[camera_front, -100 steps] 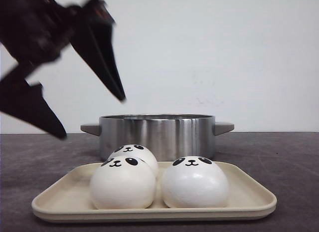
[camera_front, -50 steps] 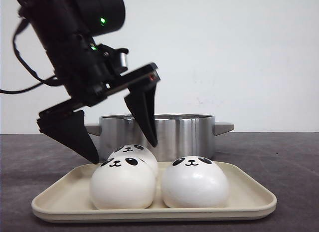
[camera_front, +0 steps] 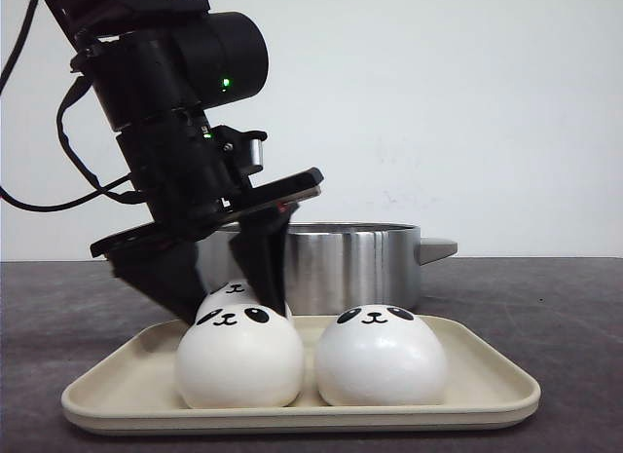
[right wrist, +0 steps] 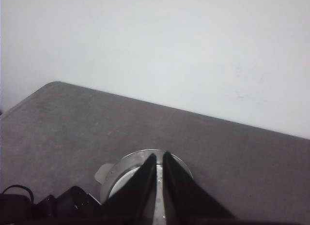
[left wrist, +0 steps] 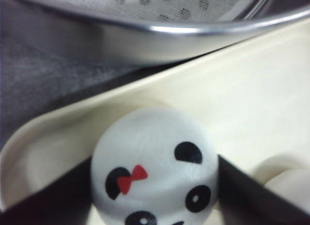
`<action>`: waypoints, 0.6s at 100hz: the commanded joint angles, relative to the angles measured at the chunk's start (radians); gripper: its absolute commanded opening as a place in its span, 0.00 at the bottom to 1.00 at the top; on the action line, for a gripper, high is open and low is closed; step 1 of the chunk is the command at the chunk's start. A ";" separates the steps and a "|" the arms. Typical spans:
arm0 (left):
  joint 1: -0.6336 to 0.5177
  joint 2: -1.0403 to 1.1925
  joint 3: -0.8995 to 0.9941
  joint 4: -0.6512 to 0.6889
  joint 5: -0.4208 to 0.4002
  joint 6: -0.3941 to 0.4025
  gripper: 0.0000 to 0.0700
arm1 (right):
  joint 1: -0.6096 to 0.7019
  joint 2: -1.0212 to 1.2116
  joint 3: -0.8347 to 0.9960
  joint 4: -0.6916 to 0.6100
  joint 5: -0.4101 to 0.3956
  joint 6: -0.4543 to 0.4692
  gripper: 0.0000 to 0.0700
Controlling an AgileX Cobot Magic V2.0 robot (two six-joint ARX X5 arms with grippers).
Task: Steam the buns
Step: 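Lower the left gripper onto the farther panda bun and close it, then lift the bun with the left gripper and carry it over the pot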
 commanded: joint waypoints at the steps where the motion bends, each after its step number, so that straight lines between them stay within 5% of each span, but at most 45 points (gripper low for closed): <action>1: -0.010 0.021 0.023 0.006 -0.004 -0.003 0.01 | 0.010 0.009 0.021 0.000 0.002 0.010 0.02; 60: -0.095 -0.354 0.042 -0.072 0.087 0.096 0.01 | 0.010 0.010 0.021 -0.008 0.027 0.009 0.02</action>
